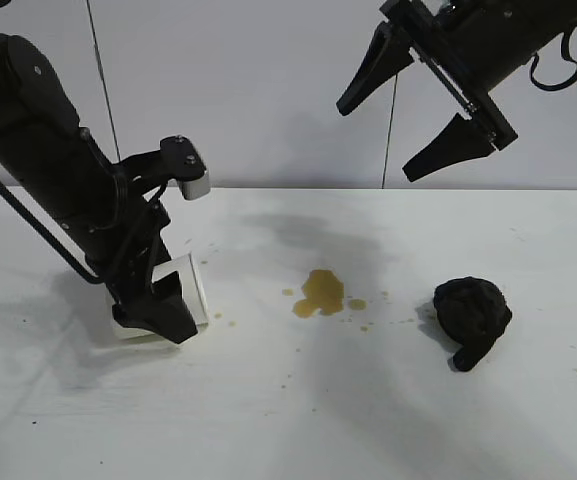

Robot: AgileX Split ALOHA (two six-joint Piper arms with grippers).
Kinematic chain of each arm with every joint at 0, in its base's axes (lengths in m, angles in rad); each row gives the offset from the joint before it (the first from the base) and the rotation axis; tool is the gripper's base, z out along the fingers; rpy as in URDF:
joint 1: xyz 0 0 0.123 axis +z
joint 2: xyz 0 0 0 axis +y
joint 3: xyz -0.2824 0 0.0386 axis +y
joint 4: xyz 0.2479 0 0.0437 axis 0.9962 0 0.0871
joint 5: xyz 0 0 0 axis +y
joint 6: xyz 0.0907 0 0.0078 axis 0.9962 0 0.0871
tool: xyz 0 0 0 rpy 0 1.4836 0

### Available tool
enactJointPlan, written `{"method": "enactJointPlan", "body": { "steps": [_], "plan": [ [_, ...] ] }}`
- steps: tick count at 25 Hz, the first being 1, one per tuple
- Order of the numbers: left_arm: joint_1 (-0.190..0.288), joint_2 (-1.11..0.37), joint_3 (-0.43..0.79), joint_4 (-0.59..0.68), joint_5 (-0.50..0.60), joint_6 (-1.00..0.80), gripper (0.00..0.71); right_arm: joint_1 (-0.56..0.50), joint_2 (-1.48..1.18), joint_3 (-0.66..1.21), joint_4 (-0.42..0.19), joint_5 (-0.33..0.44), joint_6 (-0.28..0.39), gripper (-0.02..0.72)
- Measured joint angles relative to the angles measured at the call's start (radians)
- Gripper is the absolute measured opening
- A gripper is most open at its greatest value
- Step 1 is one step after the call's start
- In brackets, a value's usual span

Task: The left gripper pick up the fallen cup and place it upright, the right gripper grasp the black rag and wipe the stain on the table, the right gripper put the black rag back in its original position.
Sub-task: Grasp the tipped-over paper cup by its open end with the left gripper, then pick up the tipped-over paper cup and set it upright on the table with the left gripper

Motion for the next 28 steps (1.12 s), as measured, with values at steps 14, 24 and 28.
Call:
{"method": "enactJointPlan", "body": {
  "steps": [14, 24, 28],
  "plan": [
    [0.0, -0.013, -0.001, -0.004, -0.003, 0.065, 0.44, 0.0, 0.0, 0.0, 0.0, 0.0, 0.0, 0.652],
    [0.025, -0.179, -0.008, -0.234, 0.016, 0.187, 0.437, 0.0, 0.0, 0.0, 0.0, -0.003, 0.0, 0.652],
    [0.094, -0.189, -0.008, -0.552, 0.123, 0.395, 0.437, 0.0, 0.0, 0.0, 0.0, -0.003, 0.0, 0.652]
  ]
}}
